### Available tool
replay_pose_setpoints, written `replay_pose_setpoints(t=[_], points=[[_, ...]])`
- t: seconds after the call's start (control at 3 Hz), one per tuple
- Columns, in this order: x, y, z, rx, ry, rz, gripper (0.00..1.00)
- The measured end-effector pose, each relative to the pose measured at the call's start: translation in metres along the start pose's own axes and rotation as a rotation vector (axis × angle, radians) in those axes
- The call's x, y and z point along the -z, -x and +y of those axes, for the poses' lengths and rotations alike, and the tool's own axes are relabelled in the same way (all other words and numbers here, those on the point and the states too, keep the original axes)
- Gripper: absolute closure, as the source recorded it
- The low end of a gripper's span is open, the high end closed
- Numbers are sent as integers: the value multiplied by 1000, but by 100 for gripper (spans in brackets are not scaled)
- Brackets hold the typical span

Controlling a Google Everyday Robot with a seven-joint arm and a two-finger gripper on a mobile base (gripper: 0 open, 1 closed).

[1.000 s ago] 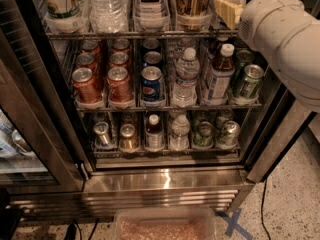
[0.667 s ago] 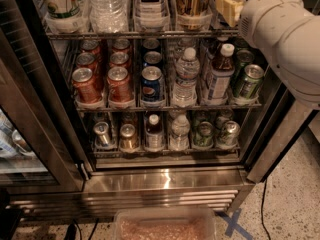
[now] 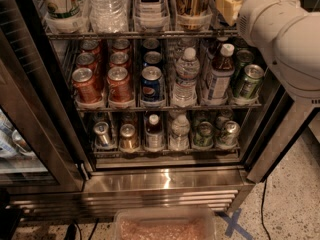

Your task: Pick pepsi can from top shelf of fridge

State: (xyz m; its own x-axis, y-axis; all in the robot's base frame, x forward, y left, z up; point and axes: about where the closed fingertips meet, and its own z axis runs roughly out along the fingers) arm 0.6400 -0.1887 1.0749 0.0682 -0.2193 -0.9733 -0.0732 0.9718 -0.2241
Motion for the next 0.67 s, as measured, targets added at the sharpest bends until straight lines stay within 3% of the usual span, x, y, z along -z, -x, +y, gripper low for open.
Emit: replay_pose_setpoints(t=[0.67], points=[[-5,-6,0,-26,1,16,40]])
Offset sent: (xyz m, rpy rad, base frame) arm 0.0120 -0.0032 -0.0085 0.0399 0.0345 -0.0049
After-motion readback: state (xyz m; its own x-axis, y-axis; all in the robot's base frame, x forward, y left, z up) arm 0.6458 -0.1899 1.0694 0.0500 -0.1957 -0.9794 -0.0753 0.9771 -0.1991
